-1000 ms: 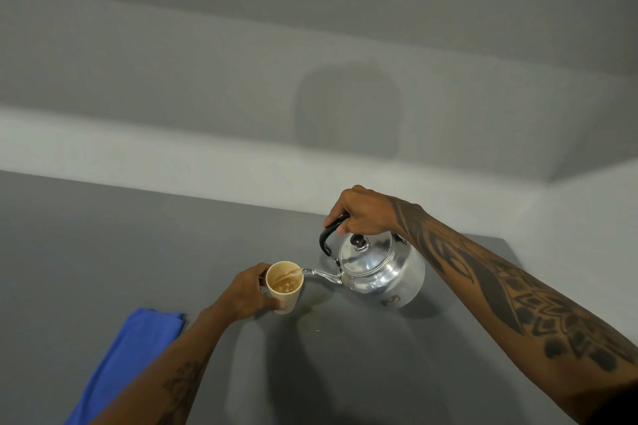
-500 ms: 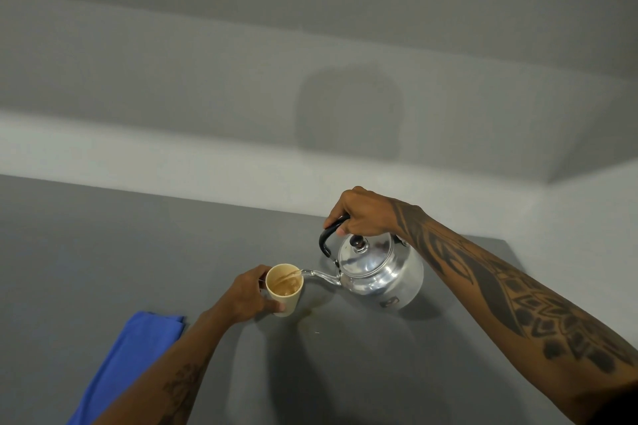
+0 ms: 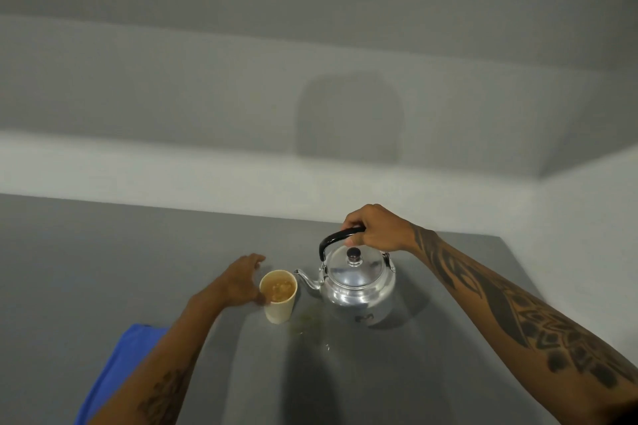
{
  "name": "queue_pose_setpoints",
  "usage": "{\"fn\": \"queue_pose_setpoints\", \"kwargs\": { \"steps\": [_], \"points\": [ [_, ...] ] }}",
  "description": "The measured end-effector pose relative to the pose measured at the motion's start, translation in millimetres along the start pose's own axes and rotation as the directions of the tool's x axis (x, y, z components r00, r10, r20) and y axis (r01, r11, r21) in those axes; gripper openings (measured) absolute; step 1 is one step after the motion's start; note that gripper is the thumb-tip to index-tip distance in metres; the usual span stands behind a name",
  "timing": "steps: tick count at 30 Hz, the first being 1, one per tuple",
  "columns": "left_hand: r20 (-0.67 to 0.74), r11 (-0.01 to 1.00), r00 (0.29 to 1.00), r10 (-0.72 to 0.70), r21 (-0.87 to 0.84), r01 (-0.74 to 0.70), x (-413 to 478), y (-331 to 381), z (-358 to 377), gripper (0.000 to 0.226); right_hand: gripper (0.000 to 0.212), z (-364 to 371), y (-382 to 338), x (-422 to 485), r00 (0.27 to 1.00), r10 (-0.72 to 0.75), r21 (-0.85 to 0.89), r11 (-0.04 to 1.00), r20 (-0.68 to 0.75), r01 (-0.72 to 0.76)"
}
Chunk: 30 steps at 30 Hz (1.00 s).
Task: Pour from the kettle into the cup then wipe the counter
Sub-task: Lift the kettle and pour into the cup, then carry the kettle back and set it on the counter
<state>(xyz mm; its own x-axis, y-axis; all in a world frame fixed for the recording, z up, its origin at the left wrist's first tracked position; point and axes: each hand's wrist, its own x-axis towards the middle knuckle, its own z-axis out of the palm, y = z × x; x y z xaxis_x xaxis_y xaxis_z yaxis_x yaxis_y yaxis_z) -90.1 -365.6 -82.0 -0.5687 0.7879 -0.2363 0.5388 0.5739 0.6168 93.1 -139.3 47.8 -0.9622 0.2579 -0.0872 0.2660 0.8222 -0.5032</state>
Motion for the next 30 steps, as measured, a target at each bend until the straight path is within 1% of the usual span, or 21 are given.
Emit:
{"fn": "queue_pose_setpoints", "kwargs": {
  "steps": [1,3,5,8,10,12,15,17,21,25,30],
  "points": [
    [-0.023,1.0,1.0,0.008,0.007,-0.008,1.6,13.4,-10.1,0.091,0.015,-0.5,3.7,-1.1,1.0,0.007,0.013,1.0,-0.015,-0.006],
    [-0.061,0.997,0.995,0.074,0.018,-0.073,3.6,48.3,-28.3,0.085,0.013,-1.8,9.7,-3.5,0.999,0.018,0.038,0.999,-0.029,-0.016],
    [-0.054,0.987,0.986,0.157,0.04,-0.155,6.1,88.9,-41.0,0.083,0.012,-3.8,14.7,-6.0,0.999,0.028,0.07,0.997,-0.039,-0.026],
    [0.058,0.963,0.968,0.244,0.106,-0.249,13.0,150.6,-46.6,0.077,0.006,-8.5,21.3,-10.2,0.996,0.04,0.102,0.994,-0.077,-0.032],
    [0.161,0.942,0.953,0.255,0.18,-0.283,20.6,183.7,-42.3,0.07,0.006,-12.3,26.0,-12.2,0.993,0.052,0.121,0.992,-0.108,-0.039],
    [0.225,0.916,0.942,0.249,0.261,-0.305,30.5,206.3,-33.8,0.055,0.006,-16.3,32.5,-14.2,0.988,0.075,0.136,0.989,-0.139,-0.056],
    [0.231,0.905,0.941,0.248,0.29,-0.31,46.5,226.4,-20.6,0.029,0.012,-22.7,44.6,-17.7,0.98,0.098,0.15,0.986,-0.173,-0.072],
    [0.204,0.906,0.943,0.264,0.284,-0.315,57.0,235.3,-15.9,0.022,0.014,-27.4,53.8,-20.1,0.977,0.11,0.154,0.985,-0.184,-0.082],
    [0.174,0.904,0.937,0.301,0.262,-0.339,76.7,252.3,-9.2,0.019,0.016,-38.8,75.5,-25.2,0.967,0.153,0.162,0.979,-0.206,-0.12],
    [0.146,0.908,0.933,0.328,0.223,-0.354,97.6,268.4,3.7,0.014,0.01,-55.7,97.3,-27.2,0.964,0.176,0.132,0.98,-0.198,-0.151],
    [0.131,0.909,0.926,0.354,0.182,-0.374,128.0,286.4,22.5,0.016,0.018,-73.8,126.2,-20.2,0.968,0.186,0.059,0.982,-0.172,-0.178]
  ]
}}
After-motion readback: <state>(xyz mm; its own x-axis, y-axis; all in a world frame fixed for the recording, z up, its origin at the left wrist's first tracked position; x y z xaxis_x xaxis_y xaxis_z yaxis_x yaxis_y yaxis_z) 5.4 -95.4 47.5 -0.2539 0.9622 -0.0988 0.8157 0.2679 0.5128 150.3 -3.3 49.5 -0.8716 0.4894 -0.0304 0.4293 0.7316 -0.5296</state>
